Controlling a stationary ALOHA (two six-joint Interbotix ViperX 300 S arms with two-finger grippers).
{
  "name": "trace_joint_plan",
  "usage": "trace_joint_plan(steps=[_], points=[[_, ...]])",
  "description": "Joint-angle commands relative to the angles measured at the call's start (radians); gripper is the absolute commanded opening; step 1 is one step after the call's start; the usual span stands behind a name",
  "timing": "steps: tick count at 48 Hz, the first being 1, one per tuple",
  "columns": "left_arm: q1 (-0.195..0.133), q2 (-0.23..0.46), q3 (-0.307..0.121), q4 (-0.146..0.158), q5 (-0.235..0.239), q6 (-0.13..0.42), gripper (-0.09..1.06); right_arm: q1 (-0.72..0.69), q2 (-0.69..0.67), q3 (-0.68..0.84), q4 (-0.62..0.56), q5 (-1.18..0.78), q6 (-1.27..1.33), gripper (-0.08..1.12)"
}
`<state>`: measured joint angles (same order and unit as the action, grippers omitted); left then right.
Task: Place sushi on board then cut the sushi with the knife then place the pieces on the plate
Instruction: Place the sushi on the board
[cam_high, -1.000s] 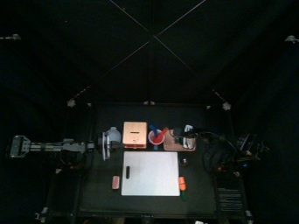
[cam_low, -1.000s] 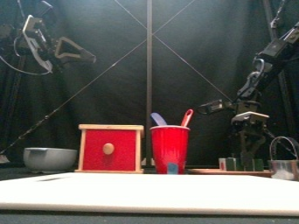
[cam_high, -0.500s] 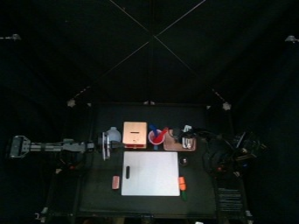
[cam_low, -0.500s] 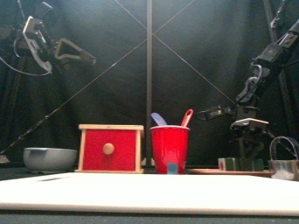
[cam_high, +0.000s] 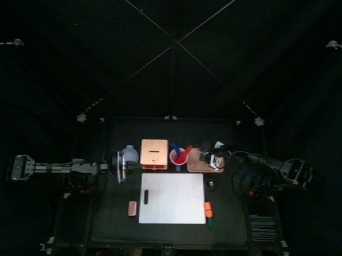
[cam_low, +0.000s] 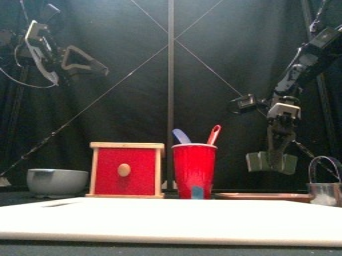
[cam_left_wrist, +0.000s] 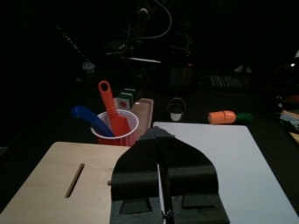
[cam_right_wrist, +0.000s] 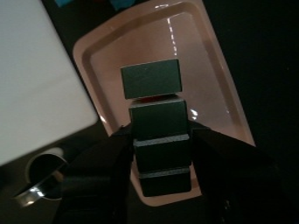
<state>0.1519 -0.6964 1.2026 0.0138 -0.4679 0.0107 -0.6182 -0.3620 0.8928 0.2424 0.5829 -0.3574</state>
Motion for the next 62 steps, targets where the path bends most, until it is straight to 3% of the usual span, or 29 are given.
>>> trace_joint_plan(steps=[1,23,36,62], points=[[0.003,0.002,-0.011,0.000,-0.009,-0.002,-0.02,0.041,-0.060,-0.029,0.003,0.018,0.104,0.53],[0.002,0.002,-0.002,-0.002,-0.006,-0.002,-0.02,0.348,-0.083,-0.031,-0.052,-0.098,0.756,0.53],[0.002,0.002,0.017,-0.002,0.000,0.000,-0.02,0.515,-0.035,-0.034,-0.235,-0.206,1.180,0.53],[0.002,0.002,0.021,0.002,0.002,0.003,-0.02,0.719,0.172,-0.184,-0.660,-0.123,1.990,0.53]])
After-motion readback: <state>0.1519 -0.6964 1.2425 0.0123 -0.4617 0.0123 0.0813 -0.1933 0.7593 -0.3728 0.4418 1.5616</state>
